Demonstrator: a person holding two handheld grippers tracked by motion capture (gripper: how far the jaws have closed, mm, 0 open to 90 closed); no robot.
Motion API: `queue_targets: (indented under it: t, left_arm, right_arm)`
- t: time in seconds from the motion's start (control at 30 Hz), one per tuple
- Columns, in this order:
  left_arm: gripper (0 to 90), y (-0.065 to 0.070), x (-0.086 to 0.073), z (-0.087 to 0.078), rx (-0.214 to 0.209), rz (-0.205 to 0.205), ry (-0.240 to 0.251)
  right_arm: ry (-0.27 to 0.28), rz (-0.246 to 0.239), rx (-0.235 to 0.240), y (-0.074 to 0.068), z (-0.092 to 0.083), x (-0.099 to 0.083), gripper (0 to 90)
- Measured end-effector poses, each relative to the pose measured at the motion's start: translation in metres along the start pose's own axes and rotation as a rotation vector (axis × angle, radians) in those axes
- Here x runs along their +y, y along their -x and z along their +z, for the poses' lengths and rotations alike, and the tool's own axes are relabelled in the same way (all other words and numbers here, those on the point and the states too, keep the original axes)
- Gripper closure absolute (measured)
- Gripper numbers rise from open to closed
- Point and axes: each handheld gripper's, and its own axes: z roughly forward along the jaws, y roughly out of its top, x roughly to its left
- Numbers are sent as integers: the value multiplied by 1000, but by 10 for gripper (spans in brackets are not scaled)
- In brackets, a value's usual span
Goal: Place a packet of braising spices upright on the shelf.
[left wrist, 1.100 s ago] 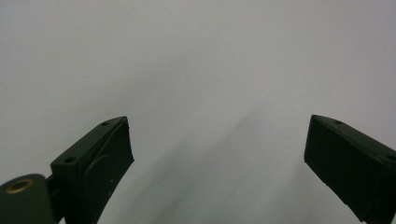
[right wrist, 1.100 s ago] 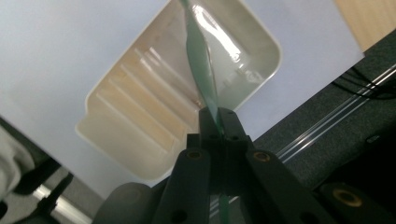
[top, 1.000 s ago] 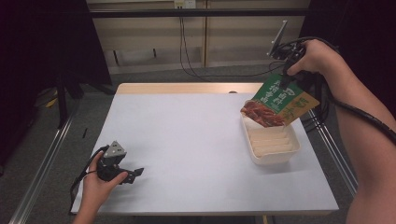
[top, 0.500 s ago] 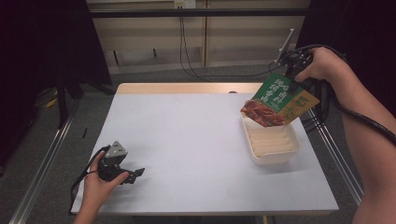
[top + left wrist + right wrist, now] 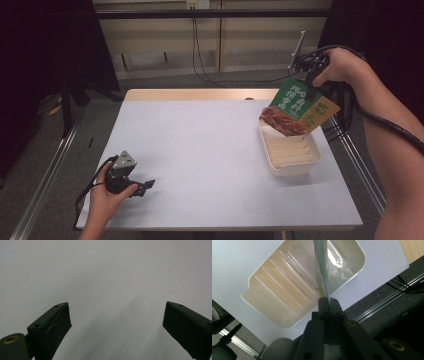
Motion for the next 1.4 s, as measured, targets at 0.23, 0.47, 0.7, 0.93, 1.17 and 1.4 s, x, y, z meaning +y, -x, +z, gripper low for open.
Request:
queue_targets:
  t: [0.23, 0.47, 0.7, 0.93, 1.17, 1.4]
  left_arm:
    - [76, 0, -1, 1, -7, -4, 6]
    - [76, 0, 0, 0, 4, -2, 4]
    - [76, -1, 0, -1, -4, -4, 3]
    - [76, -1, -1, -2, -10, -12, 15]
    - [76, -1, -1, -3, -9, -8, 17]
    - [76, 0, 0, -3, -5, -8, 15]
  right_arm:
    - [-7, -7, -14, 0, 4, 10, 900]
    - [23, -1, -34, 1, 5, 21, 900]
    - [37, -19, -35, -3, 9, 35, 900]
    - [43, -14, -33, -7, 11, 41, 900]
    - [48, 28, -21, -11, 11, 43, 893]
    - [75, 61, 8, -16, 8, 46, 807]
